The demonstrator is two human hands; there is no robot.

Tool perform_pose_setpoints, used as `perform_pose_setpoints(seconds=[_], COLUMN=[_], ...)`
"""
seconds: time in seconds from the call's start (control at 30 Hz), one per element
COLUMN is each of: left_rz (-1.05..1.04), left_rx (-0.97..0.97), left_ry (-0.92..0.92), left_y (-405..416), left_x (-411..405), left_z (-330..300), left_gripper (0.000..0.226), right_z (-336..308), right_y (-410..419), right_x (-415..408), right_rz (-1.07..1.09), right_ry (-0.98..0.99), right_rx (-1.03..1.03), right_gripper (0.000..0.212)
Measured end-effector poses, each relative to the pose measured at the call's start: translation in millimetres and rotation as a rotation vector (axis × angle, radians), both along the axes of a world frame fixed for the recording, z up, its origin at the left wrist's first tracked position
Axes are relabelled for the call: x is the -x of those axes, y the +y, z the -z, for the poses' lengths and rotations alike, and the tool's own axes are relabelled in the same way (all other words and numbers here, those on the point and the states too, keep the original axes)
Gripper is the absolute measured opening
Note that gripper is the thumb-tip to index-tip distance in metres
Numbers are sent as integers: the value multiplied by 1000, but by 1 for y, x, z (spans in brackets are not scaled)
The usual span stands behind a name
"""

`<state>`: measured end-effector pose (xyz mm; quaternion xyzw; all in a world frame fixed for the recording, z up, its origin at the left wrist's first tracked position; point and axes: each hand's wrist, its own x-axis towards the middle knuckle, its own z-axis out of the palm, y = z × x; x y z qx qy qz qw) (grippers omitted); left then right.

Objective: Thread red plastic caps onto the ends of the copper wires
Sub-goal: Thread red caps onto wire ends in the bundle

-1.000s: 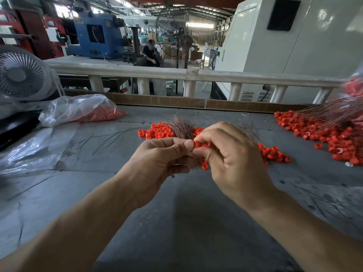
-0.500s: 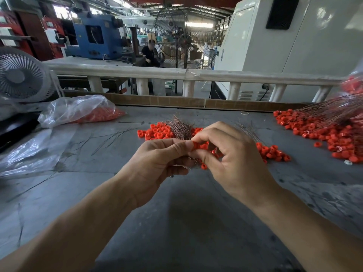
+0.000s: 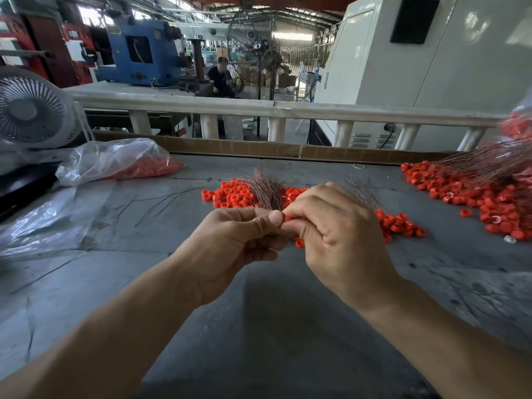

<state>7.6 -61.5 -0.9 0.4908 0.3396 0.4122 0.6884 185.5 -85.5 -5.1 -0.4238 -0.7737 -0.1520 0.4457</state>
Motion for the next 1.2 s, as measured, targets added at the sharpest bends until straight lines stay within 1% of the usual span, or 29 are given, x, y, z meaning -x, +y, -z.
perform_pose_setpoints(seconds=[0.13,0.23,0.33,0.43,0.5,0.6,0.67,0.73,0.8,0.87,0.97,1.03,1.13,1.2], left_rz=[42,53,-37,-131,-156,-165,-174,-177,-164,-158,-175,-173,-200,-227], left_rx=[-12,-30,-90,-212,-285,-348,-313,-274,-276,-306,-322,-323,-350,-359], left_ry=[2,-24,-37,-11,0,42,32,23,35,56,63,58,34,17], left_y=[0,0,0,2,1,1,2,3,2,1,1,1,3,4], left_x=[1,2,1,0,0,-2,-1,0,1,0,-3,-3,-2,-1], left_z=[0,-2,-4,-4,-4,-2,-1,-1,-2,-3,-3,-2,-1,-1], left_gripper=[26,18,18,23,18,10,14,24,31,30,19,18,15,14], right_z=[0,-3,-7,-7,-5,-5,-3,-1,1,2,2,2,2,2], right_y=[0,0,0,-2,-3,-2,-1,0,0,0,0,-1,-1,-1], right_x=[-1,-1,-2,-2,-1,1,3,5,7,8,10,11,12,13], right_rz=[-32,-39,-19,-58,-96,-142,-176,-202,-221,-218,-168,-182,-228,-278], right_ry=[18,14,13,30,74,162,246,337,430,456,404,410,497,616], right_rx=[-36,-30,7,50,81,102,131,208,289,320,339,381,461,501], right_gripper=[6,10,11,12,15,7,8,16,24,26,28,30,30,23])
